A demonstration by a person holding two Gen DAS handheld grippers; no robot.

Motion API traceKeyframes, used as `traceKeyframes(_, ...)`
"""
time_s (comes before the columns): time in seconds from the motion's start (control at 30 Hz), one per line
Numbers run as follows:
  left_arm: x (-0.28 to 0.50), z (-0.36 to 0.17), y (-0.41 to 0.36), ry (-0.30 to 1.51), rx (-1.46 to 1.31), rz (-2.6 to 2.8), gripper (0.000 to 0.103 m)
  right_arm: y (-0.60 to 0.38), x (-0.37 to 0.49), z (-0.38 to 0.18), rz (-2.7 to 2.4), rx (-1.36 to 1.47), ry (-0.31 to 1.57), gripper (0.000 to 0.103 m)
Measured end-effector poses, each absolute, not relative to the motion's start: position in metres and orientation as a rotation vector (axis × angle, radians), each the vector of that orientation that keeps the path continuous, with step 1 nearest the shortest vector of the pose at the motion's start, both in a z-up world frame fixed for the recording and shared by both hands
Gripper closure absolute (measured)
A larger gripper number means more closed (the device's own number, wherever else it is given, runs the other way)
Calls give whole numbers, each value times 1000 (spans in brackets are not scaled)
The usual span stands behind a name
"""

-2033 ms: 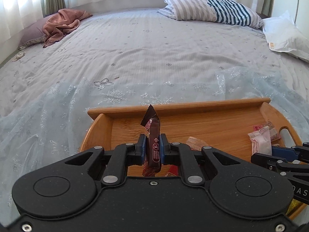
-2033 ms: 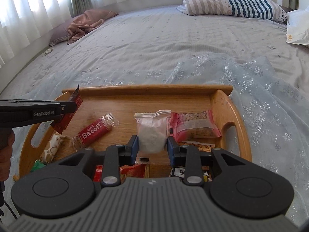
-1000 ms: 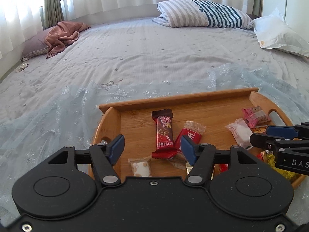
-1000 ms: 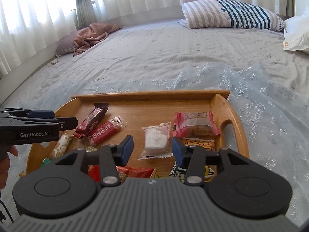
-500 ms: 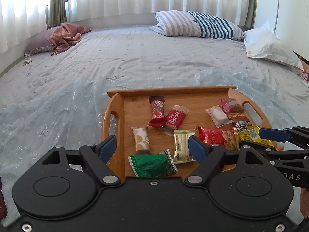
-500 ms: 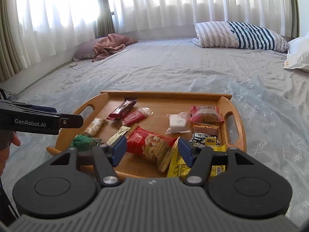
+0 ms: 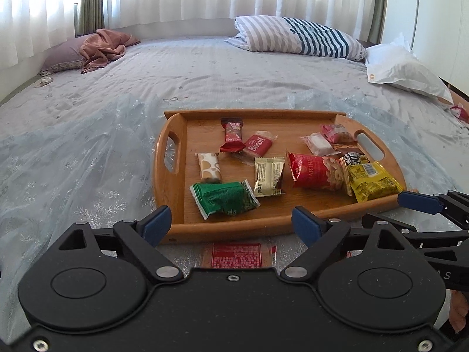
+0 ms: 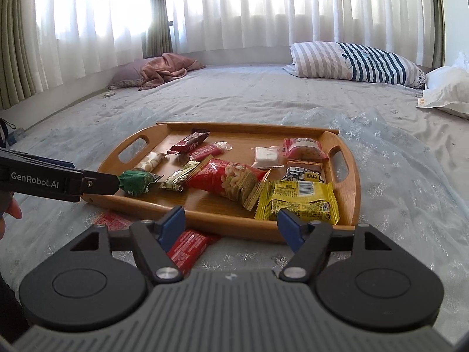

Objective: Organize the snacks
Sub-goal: 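Open both tools and withdraw them from the tray toward the remaining snacks, then move the left tool over the red wafer packet while the right tool approaches the red bar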

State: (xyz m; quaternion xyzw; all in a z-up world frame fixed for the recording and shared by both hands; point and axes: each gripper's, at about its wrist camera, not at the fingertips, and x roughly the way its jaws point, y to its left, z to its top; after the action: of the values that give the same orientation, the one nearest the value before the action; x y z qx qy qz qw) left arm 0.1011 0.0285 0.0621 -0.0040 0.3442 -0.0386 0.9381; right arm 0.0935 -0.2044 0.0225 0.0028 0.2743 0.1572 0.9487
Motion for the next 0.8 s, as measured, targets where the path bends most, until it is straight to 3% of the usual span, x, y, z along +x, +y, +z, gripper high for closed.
traceKeyframes(0.8,96,16,45,778,-78,-36,13,-169,63,-14,341,-4,530,17)
